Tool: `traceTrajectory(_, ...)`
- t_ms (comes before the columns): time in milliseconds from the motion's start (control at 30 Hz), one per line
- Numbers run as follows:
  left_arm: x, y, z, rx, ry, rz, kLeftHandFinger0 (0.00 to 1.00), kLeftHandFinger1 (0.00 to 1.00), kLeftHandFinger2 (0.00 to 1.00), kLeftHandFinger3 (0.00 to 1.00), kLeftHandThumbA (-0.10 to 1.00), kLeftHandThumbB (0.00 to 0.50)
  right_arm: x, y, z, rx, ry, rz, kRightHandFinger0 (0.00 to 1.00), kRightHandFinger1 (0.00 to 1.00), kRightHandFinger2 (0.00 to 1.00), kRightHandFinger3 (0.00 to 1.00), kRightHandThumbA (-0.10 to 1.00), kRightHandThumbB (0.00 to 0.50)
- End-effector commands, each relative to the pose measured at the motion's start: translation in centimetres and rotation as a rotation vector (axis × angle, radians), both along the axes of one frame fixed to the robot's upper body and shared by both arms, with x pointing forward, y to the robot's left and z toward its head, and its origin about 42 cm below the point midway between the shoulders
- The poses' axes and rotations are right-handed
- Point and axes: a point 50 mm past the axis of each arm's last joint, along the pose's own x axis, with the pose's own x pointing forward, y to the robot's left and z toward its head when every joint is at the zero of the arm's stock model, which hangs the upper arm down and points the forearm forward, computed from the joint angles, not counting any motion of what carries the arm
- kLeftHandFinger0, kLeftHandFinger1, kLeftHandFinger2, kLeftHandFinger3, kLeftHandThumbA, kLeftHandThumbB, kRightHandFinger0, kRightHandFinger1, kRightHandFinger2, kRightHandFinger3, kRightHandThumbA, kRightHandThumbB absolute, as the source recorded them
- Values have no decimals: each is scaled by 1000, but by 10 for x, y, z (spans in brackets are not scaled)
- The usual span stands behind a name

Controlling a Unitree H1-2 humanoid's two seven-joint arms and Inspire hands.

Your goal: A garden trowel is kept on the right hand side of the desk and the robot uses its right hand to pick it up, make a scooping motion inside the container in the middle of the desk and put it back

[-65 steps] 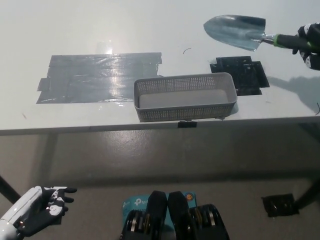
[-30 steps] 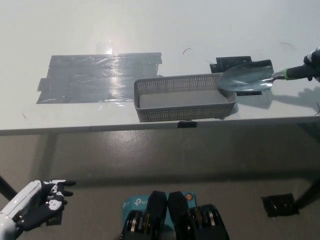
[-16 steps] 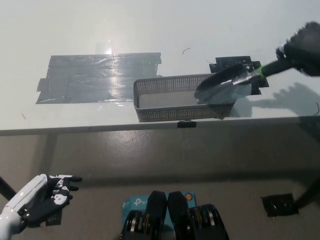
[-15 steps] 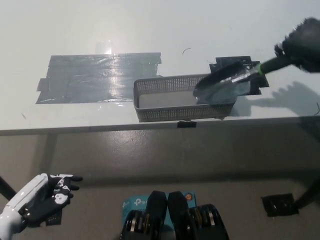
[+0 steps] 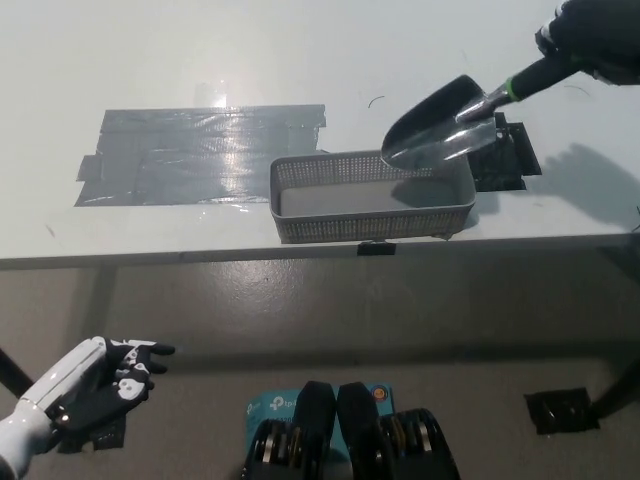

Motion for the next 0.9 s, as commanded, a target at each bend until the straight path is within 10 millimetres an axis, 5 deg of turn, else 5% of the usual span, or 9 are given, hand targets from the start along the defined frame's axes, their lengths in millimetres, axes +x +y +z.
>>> traceTrajectory(0,3,6,14,38,-23,-13,722,724,755,1000,581,0,-3,-6,17,-31,-48,-33,0,0,262,223,-100,169)
traceTrajectory(200,3,5,17,28,-29,-8,712,728,760,1000,535,0,2,-17,14,-32,-50,-60,0,0,258,215,-100,95)
traceTrajectory(233,3,5,17,40,-32,-11,731,751,793,1000,520,0,3,-20,12,-31,-46,-89,0,0,267,213,-100,46)
traceTrajectory(333,2,3,20,45,-42,-18,736,750,799,1000,512,0,4,-22,12,-31,-53,-85,0,0,262,198,-100,40)
traceTrajectory(400,3,2,20,37,-44,-18,730,741,784,1000,498,0,5,-22,11,-46,-41,-116,0,1,251,299,-100,2)
traceTrajectory(467,4,1,22,44,-47,-34,727,742,792,1000,493,0,7,-15,7,-54,-45,-117,0,0,187,242,-100,0)
traceTrajectory(667,5,-2,23,46,-51,-39,741,764,812,1000,487,0,11,4,0,-65,-25,-157,0,22,264,480,-68,0)
traceTrajectory(800,6,-5,27,51,-58,-58,743,766,813,1000,466,0,13,23,-4,-52,-28,-117,0,0,167,383,-35,0)
traceTrajectory(867,7,-5,28,44,-60,-54,757,769,799,1000,462,0,16,41,-6,-69,-25,-95,0,0,193,487,-20,0)
